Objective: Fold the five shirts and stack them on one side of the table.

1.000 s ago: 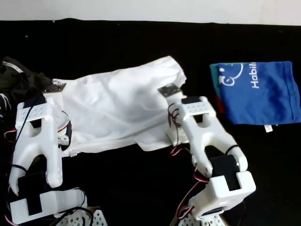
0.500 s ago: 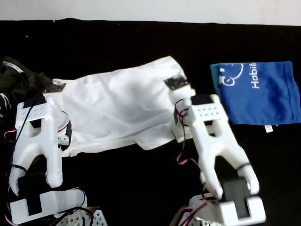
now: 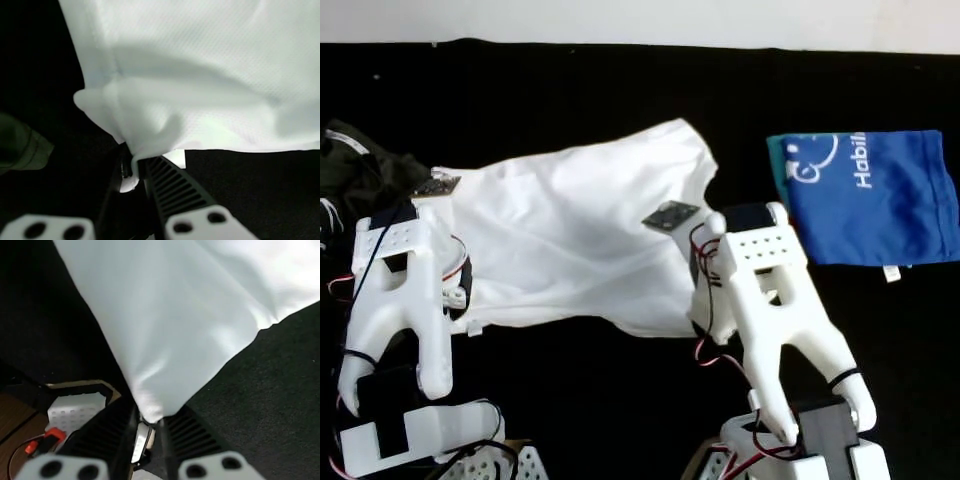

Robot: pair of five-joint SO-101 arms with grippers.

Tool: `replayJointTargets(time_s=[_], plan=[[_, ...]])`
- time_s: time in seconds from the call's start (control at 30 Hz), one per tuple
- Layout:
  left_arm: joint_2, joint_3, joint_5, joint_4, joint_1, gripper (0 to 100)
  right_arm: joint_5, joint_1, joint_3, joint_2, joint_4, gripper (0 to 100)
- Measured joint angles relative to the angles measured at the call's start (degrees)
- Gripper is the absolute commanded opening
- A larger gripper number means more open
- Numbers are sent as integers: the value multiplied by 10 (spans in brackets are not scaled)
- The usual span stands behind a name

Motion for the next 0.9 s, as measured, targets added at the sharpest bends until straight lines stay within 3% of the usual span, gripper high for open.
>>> replayJointTargets(time_s=[0.1,0.17,0.33,0.53,0.7,0.9], plan=[[0,0,0,0,0,9,0,-12,0,0,19,225],[0,0,0,0,0,9,0,-16,0,0,31,259],[0,0,0,0,0,9,-3,-22,0,0,26,259],[0,0,0,0,0,9,-42,-44,37,16,-66,261],[0,0,0,0,0,9,-49,-105,60,86,-98,262],[0,0,0,0,0,9,-50,-98,60,175,-163,260]])
